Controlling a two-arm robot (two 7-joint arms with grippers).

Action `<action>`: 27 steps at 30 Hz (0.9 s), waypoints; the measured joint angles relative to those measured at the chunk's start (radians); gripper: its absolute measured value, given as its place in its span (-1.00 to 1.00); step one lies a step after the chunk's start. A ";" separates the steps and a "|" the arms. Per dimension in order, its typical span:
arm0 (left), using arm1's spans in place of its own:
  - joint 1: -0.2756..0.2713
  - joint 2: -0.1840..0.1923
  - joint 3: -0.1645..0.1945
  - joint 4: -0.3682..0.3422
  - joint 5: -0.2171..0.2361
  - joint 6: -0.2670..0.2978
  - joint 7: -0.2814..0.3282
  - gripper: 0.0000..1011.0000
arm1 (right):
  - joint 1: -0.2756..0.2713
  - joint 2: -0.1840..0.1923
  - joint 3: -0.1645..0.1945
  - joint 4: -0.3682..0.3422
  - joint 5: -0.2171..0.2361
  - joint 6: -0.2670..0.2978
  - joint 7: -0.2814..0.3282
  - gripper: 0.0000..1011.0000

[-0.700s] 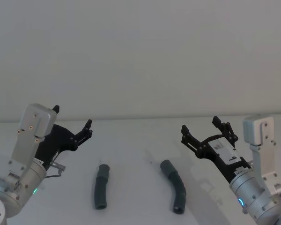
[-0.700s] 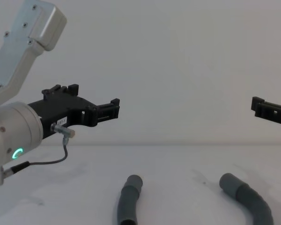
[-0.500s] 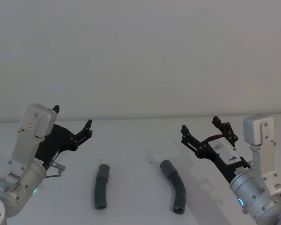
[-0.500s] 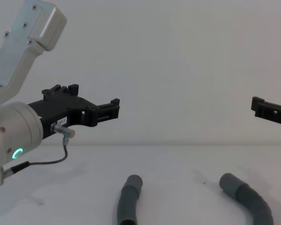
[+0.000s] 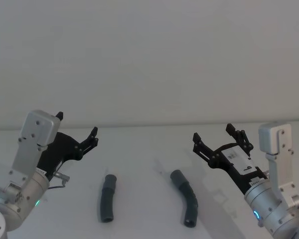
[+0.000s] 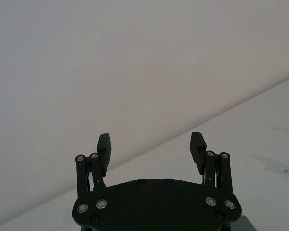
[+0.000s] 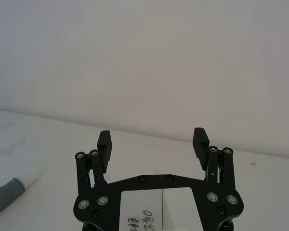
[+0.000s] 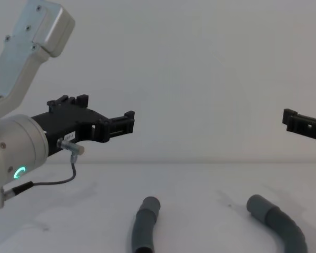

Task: Use both hands to pick up one end of the pipe from the table, align the ends, and insert them.

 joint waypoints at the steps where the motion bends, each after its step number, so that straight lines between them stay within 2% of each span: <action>1: 0.000 0.000 0.000 0.000 0.000 0.000 0.000 0.98 | 0.000 0.000 0.000 0.000 0.000 0.000 0.000 0.98; 27: 0.000 0.000 0.000 0.000 0.000 0.000 0.000 0.98 | 0.000 0.000 0.000 0.000 0.000 0.000 0.000 0.98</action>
